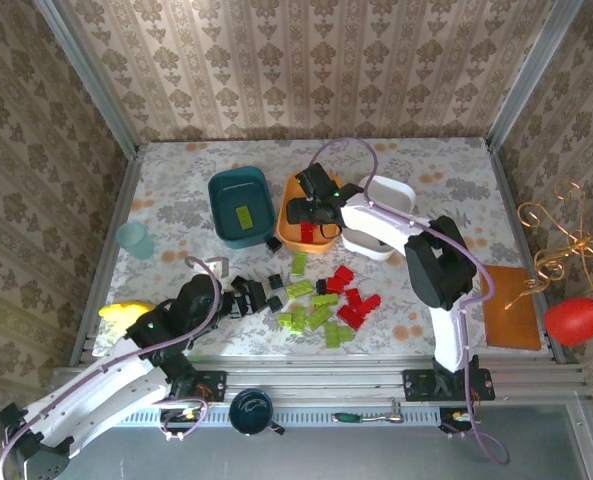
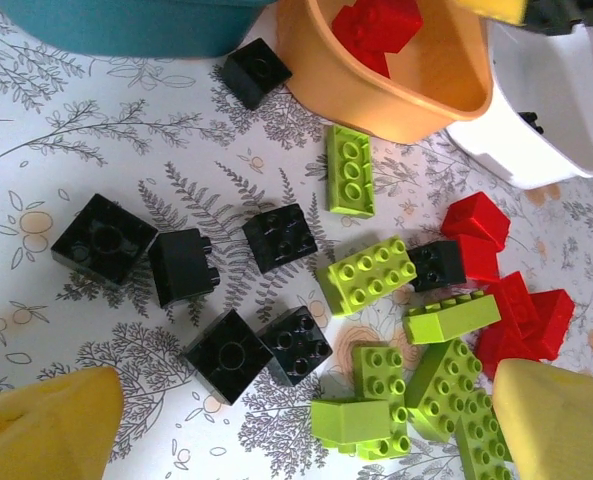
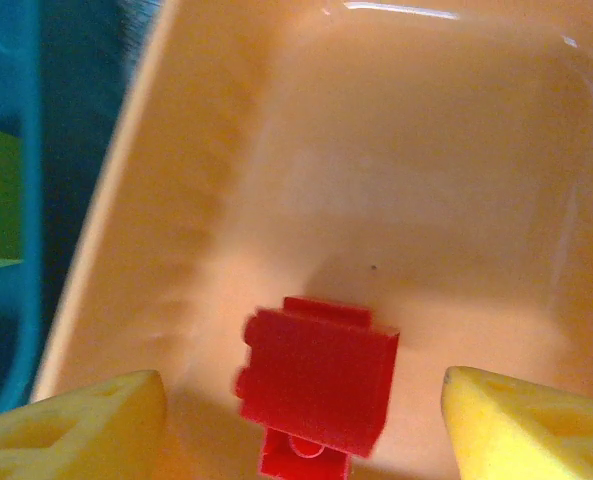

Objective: Sort the legos into containers by color
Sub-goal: Place the lego in the container, then pick up the lego from the middle-left of the table.

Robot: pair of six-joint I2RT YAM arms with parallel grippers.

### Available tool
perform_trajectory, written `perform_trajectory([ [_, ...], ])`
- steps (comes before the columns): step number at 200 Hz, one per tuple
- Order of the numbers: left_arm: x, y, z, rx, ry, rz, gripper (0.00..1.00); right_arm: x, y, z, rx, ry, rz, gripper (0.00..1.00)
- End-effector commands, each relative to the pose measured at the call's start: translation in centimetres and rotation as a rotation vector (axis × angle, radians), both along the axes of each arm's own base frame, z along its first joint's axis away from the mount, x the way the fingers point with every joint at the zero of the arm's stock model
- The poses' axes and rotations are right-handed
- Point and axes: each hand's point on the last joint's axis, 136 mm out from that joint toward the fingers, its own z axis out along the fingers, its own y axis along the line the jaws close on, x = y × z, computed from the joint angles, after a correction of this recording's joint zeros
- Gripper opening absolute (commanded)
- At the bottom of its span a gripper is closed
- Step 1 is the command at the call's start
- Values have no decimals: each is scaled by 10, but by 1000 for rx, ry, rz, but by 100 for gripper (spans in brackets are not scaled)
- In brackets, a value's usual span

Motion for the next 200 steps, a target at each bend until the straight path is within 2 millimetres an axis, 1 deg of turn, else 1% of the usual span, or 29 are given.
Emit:
perform_trajectory([
  [1, 1, 12, -11, 46, 25, 44, 95, -21, 0, 57, 33, -121, 24, 77],
  [7, 1, 12, -12, 48, 25, 47, 95, -31, 1, 61, 41, -133, 36, 77],
  [10, 2, 12, -11, 48, 24, 46, 95, -35, 1, 67, 50, -148, 38, 77],
  [16, 2, 12, -12, 51, 25, 45, 94, -46, 0, 68, 53, -159, 48, 77],
  [19, 3, 11, -11, 50, 24, 45, 94, -50, 2, 76, 68, -178, 53, 77],
  [28, 4, 10, -11, 53, 25, 42, 93, -71, 0, 78, 82, -198, 72, 77],
  [46, 7, 7, -14, 66, 39, 30, 90, -104, -7, 73, 110, -209, 85, 78],
  [59, 10, 2, -18, 85, 49, 15, 88, -126, -19, 62, 121, -194, 77, 78],
  [64, 12, 0, -20, 95, 52, 8, 87, -132, -24, 54, 120, -182, 72, 78],
  [66, 12, -1, -21, 99, 54, 4, 87, -135, -27, 59, 131, -191, 68, 78],
  [68, 13, -2, -22, 103, 55, 0, 86, -138, -29, 59, 135, -192, 65, 78],
  [85, 17, -12, -28, 130, 70, -36, 81, -156, -49, 45, 139, -174, 34, 78],
  [103, 18, -24, -39, 160, 105, -75, 77, -170, -70, 38, 132, -174, -3, 78],
  [132, 17, -38, -59, 212, 132, -122, 77, -188, -100, 32, 113, -181, -47, 78],
  [153, 18, -42, -68, 254, 145, -127, 77, -198, -118, 29, 106, -197, -78, 79],
  [168, 20, -40, -72, 258, 154, -103, 77, -204, -126, 27, 109, -199, -89, 79],
  [178, 21, -42, -73, 237, 149, -106, 77, -207, -130, 24, 112, -197, -96, 79],
  [193, 23, -45, -72, 233, 146, -114, 75, -211, -133, 20, 114, -190, -101, 79],
  [200, 23, -43, -73, 251, 154, -108, 74, -212, -134, 18, 112, -187, -104, 79],
])
